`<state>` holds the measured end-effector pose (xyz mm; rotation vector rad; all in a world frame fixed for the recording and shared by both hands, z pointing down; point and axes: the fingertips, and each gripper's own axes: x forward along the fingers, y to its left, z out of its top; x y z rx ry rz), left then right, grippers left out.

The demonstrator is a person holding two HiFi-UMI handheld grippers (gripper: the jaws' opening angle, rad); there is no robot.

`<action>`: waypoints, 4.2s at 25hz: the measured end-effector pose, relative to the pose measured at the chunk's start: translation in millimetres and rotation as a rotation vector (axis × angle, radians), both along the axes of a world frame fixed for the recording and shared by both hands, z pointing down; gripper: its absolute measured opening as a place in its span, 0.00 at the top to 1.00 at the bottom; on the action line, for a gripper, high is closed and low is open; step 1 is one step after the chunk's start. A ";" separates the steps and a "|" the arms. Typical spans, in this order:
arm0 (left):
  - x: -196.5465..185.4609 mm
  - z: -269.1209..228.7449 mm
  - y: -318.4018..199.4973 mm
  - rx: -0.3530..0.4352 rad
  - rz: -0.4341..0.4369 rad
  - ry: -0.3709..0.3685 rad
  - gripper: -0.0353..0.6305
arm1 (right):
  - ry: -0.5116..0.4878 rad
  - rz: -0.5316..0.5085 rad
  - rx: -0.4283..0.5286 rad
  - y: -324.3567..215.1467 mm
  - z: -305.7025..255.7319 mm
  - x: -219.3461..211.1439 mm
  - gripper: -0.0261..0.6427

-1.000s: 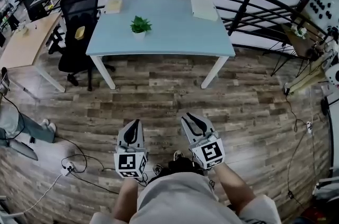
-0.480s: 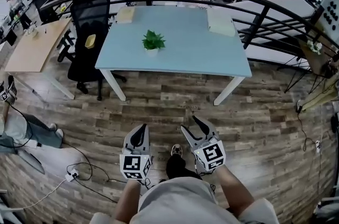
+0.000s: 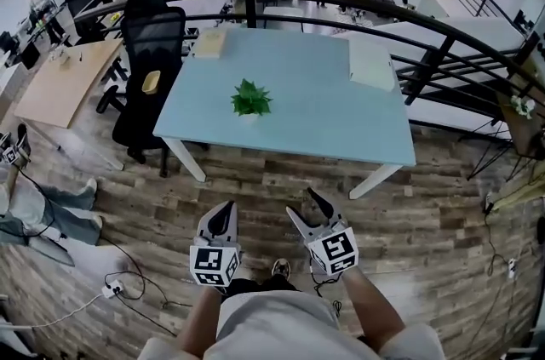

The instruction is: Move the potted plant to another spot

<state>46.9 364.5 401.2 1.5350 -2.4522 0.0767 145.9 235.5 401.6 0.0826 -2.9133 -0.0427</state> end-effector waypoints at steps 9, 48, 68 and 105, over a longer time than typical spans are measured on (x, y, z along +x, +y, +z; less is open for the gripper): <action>-68.9 23.9 -27.8 -0.022 -0.026 0.046 0.93 | 0.061 0.001 -0.003 -48.5 23.9 -49.0 0.48; -304.5 193.4 -120.8 -0.252 0.015 0.265 0.93 | 0.274 0.026 -0.115 -137.6 198.1 -286.1 0.31; -313.6 223.5 -100.0 -0.317 -0.160 0.316 0.93 | 0.240 -0.120 -0.140 -144.7 225.9 -367.7 0.22; -315.9 237.5 -84.3 -0.333 -0.206 0.358 0.93 | 0.183 -0.179 -0.133 -127.4 224.8 -417.0 0.22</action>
